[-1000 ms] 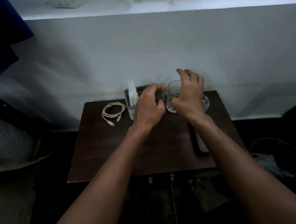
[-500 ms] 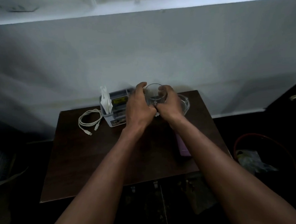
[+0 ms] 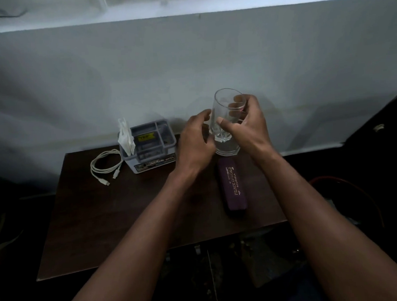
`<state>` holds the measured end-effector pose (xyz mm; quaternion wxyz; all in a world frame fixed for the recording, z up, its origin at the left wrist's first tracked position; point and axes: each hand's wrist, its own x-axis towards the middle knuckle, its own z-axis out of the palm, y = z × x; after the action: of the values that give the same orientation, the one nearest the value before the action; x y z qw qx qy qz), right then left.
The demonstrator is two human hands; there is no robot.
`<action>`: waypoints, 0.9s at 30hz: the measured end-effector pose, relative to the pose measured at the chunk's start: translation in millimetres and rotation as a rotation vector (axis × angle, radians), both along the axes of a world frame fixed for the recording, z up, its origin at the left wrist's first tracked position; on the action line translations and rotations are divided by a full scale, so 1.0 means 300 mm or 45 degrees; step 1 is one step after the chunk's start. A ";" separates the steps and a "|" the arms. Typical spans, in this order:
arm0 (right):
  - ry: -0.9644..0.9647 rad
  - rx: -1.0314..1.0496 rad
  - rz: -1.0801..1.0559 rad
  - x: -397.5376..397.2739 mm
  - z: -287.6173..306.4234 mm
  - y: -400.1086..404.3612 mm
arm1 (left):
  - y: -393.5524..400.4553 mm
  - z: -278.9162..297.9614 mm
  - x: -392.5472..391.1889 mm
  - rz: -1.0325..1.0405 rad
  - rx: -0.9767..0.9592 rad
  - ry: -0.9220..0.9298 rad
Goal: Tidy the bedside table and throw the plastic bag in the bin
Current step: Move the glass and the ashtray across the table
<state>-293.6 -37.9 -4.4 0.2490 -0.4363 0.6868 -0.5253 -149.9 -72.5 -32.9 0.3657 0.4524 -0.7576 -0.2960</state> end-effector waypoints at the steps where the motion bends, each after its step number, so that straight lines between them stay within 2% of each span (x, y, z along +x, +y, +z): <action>1: 0.010 0.016 -0.004 -0.013 -0.009 0.002 | 0.008 -0.010 -0.008 -0.023 0.044 -0.064; 5: 0.059 0.058 -0.033 -0.046 -0.048 0.015 | 0.022 -0.057 -0.040 -0.128 0.176 -0.232; 10: 0.000 0.064 -0.072 -0.061 -0.094 0.015 | -0.012 -0.088 -0.069 -0.097 0.422 -0.064; 16: -0.023 0.057 -0.025 -0.037 -0.138 0.010 | -0.032 -0.153 -0.117 -0.013 0.445 -0.062; 27: -0.049 0.037 0.007 0.004 -0.156 -0.006 | -0.013 -0.127 -0.117 0.118 0.445 -0.010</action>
<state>-292.3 -39.6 -51.3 0.2702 -0.4243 0.6882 -0.5228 -185.0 -76.5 -70.9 0.2919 0.5447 -0.6743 -0.4043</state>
